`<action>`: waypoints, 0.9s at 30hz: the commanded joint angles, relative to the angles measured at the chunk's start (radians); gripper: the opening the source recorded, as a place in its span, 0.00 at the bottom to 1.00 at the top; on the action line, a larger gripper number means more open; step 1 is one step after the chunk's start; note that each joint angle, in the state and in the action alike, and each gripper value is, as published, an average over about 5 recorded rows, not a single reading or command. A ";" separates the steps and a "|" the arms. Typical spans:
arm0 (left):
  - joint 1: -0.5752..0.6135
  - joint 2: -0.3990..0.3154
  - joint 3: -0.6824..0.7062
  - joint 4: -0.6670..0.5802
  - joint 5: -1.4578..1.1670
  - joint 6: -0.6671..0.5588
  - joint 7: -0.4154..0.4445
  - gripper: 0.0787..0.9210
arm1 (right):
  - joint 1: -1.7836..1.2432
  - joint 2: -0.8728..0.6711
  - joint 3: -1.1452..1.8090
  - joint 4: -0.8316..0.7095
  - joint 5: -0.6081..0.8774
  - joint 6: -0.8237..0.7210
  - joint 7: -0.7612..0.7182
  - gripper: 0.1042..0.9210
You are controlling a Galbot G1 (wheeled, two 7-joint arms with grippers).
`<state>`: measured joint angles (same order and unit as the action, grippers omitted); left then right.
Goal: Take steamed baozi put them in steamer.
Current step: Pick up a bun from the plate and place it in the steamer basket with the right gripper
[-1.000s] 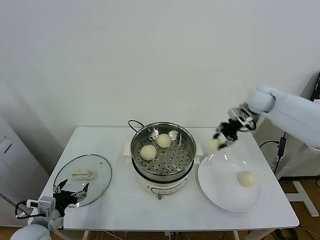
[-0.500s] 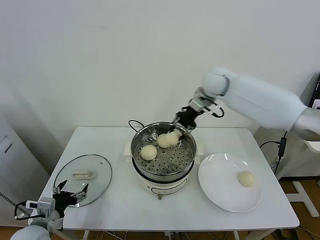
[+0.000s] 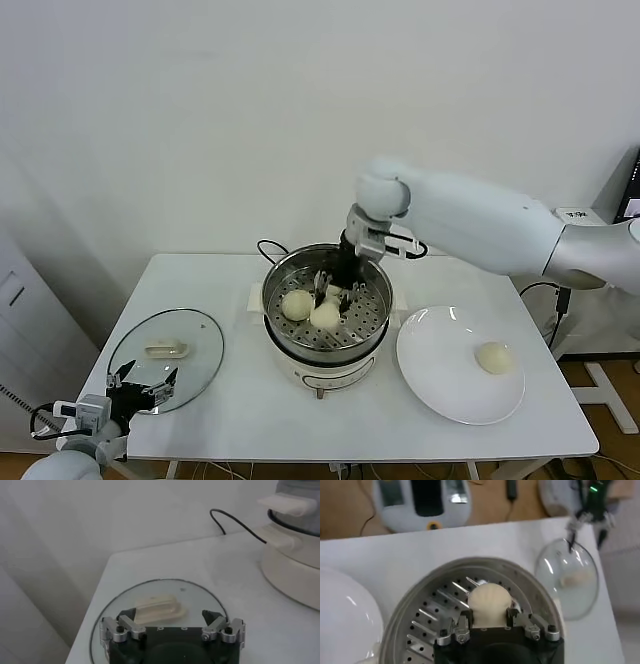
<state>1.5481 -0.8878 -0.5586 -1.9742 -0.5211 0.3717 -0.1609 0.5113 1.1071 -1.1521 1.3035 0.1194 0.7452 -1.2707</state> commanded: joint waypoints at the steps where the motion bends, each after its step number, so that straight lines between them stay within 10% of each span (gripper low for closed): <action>1: 0.002 0.000 -0.001 0.000 0.000 -0.001 0.001 0.88 | -0.049 0.021 0.004 0.042 -0.141 0.110 -0.008 0.39; 12: -0.002 -0.006 0.004 0.001 0.001 0.000 0.001 0.88 | -0.111 0.037 0.034 0.028 -0.233 0.127 -0.001 0.43; 27: 0.000 -0.001 0.001 0.001 0.002 0.000 0.001 0.88 | -0.028 -0.028 0.110 -0.059 -0.145 -0.033 0.025 0.87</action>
<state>1.5481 -0.8917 -0.5552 -1.9726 -0.5193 0.3705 -0.1597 0.4279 1.1220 -1.0820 1.2960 -0.0908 0.8238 -1.2562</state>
